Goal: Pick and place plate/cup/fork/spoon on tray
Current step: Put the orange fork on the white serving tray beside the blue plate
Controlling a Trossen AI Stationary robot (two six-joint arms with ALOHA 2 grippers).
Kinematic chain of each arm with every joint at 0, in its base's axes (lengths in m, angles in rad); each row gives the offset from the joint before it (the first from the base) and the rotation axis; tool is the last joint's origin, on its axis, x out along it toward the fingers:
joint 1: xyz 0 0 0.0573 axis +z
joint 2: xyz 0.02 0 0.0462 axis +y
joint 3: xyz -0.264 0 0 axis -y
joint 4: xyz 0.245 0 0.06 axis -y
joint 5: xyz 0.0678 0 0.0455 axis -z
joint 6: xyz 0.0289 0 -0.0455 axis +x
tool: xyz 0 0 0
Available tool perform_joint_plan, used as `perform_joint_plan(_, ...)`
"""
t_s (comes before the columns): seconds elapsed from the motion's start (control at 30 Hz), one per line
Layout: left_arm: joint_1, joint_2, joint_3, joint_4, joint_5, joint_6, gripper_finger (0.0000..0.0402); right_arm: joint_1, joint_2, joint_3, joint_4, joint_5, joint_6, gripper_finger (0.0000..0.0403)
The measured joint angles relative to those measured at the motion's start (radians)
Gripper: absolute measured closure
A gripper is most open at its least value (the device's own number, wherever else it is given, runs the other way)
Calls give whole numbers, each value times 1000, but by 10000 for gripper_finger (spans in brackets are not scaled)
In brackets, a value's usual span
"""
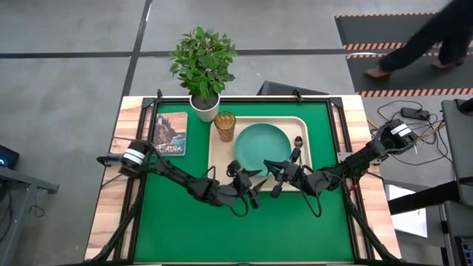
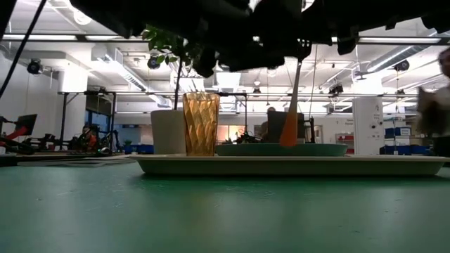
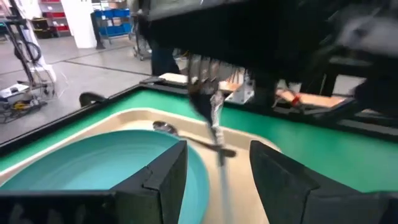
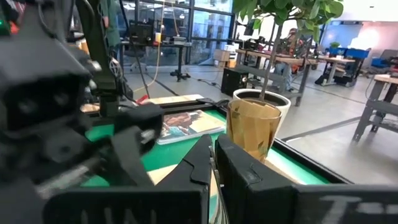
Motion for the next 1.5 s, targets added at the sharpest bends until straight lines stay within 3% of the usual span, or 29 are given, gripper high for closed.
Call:
perform_joint_plan(0.33,24,48,48,24,27,41,247,-19,0,0,1,0,101,395)
perform_joint_plan(0.7,18,33,30,-50,12,41,324,-17,0,0,8,0,72,395)
perform_joint_plan(0.87,-30,-29,30,-183,148,37,334,24,-49,0,-23,-1,14,394)
perform_joint_plan(1.03,-101,-64,29,-297,297,5,334,134,-164,0,-178,-54,-10,394)
perform_joint_plan(1.17,-129,-65,32,-318,329,-29,334,222,-249,0,-413,-121,200,394)
perform_joint_plan(1.3,-126,-61,25,-326,326,-214,334,276,-291,0,-610,-238,499,394)
perform_joint_plan(1.5,-134,-36,29,-318,330,-337,316,369,-225,0,-677,-258,710,394)
